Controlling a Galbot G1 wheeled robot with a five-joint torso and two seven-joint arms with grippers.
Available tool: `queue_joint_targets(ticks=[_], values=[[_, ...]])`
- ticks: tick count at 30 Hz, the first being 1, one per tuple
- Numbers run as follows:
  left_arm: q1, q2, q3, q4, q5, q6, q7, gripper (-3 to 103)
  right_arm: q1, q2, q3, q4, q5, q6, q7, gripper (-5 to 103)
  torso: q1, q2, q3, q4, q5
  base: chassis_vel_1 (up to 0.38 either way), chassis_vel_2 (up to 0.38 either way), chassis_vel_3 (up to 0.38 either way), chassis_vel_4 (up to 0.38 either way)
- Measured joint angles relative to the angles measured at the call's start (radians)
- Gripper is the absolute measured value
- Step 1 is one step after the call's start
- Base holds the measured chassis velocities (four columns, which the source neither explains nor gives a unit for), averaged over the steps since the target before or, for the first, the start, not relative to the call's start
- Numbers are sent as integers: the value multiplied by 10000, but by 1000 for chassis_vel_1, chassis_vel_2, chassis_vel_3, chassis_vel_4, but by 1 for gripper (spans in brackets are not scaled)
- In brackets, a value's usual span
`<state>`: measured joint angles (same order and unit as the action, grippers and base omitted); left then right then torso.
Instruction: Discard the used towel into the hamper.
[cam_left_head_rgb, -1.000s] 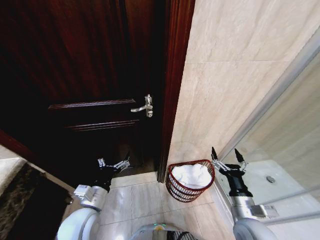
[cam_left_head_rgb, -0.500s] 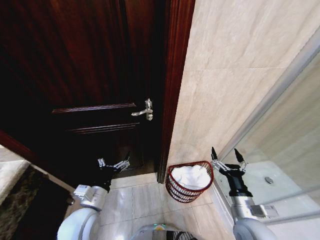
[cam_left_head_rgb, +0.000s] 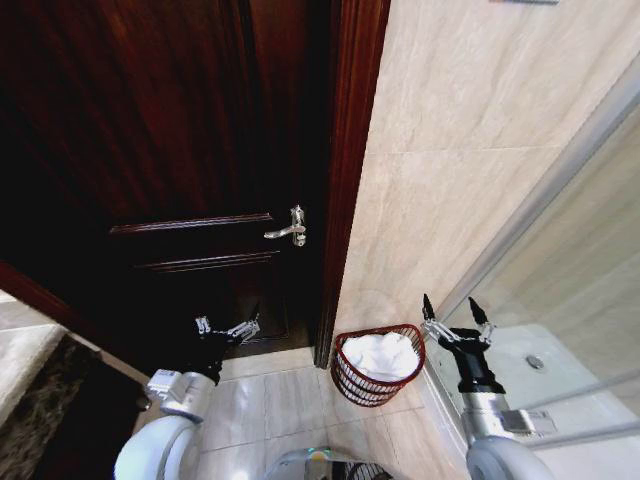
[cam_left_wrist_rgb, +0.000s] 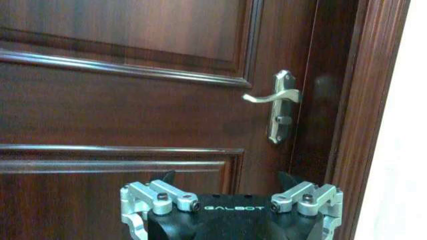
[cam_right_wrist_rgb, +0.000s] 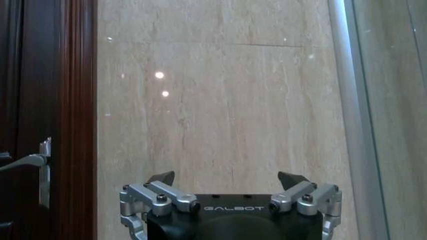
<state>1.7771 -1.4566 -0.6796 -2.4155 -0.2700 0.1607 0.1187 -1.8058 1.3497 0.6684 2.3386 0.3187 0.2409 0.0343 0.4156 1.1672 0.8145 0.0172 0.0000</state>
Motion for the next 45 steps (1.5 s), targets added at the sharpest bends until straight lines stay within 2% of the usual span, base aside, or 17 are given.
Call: queue_joint_targets(ticks=[5,7,17,27,45], values=[[0,0,0,0,0,0,0,100,0,0,0,0,0,0,0,100,77,174,100,0,0,0,0,0,0],[0,0,0,0,0,0,0,100,0,0,0,0,0,0,0,100,165,375,213,0,0,0,0,0,0],[0,0,-1,0,0,0,0,100,0,0,0,0,0,0,0,100,377,821,447,0,0,0,0,0,0],[0,0,0,0,0,0,1,100,0,0,0,0,0,-1,0,100,650,1433,785,0,0,0,0,0,0],[0,0,0,0,0,-1,1,100,0,0,0,-1,0,0,0,100,670,1465,798,0,0,0,0,0,0]])
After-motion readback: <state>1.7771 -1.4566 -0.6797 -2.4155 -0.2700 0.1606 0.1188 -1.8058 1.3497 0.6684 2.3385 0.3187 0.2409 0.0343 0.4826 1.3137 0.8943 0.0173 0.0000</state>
